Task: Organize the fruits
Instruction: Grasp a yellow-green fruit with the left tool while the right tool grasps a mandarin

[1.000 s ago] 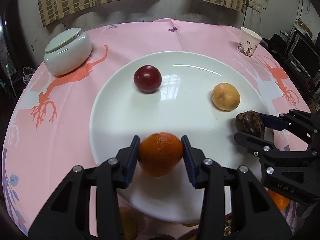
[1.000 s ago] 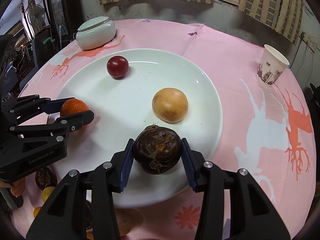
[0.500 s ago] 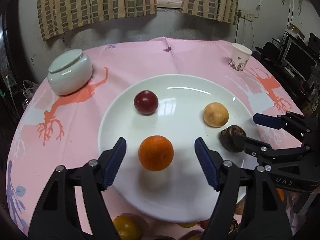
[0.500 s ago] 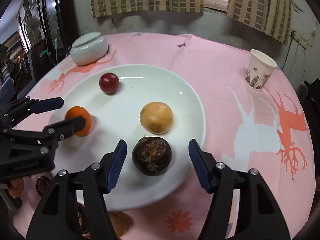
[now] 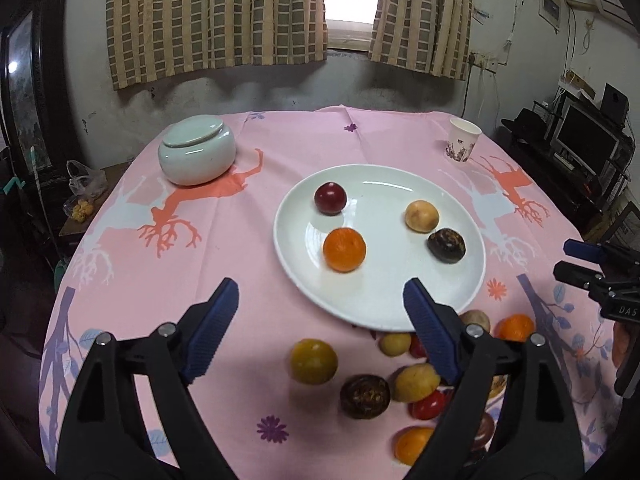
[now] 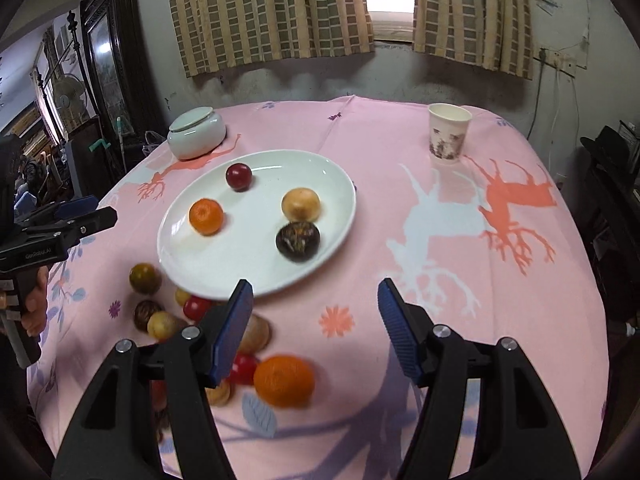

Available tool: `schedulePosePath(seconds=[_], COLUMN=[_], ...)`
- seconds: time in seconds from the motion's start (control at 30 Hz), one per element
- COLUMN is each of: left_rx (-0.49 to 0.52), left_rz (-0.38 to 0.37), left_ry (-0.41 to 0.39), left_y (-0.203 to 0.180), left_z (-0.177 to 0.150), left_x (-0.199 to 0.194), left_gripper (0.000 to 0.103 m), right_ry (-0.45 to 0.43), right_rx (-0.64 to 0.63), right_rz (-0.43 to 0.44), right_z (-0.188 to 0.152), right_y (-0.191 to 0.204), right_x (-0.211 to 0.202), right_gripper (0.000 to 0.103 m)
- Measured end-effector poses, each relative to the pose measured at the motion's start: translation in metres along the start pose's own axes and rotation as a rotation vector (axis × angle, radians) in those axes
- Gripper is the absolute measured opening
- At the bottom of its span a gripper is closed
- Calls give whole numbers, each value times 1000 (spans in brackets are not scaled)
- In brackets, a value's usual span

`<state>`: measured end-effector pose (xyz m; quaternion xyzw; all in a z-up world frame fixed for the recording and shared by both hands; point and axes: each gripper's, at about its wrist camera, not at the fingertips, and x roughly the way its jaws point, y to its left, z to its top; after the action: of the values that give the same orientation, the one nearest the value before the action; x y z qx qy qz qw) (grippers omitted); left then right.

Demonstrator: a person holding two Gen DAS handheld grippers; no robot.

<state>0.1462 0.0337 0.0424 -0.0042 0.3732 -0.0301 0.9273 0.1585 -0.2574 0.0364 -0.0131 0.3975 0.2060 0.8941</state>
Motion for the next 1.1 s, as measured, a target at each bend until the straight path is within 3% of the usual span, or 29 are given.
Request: schedulePosePath(seconds=[0.3, 0.57, 0.63, 0.73, 0.8, 1.0, 1.1], left_rx=[12, -21, -32, -58, -59, -55, -31], left_rz=[42, 40, 33, -2, -15, -8, 60], left_ry=[103, 183, 205, 208, 240, 210, 170], left_y=[12, 13, 12, 14, 14, 12, 6], left_z=[-55, -65, -63, -60, -59, -60, -61], left_x=[10, 48, 58, 67, 78, 84, 67], left_gripper=[86, 85, 81, 66, 51, 40, 40], right_ry=[45, 49, 53, 64, 72, 86, 86], right_rx=[57, -2, 13, 31, 35, 58, 33], right_rz=[68, 113, 131, 152, 154, 135, 64], right_z=[-49, -55, -56, -58, -59, -62, -64], right_y=[18, 33, 29, 23, 20, 12, 12], right_x=[-8, -1, 2, 6, 10, 16, 20], right_gripper=[66, 66, 66, 66, 66, 66, 66])
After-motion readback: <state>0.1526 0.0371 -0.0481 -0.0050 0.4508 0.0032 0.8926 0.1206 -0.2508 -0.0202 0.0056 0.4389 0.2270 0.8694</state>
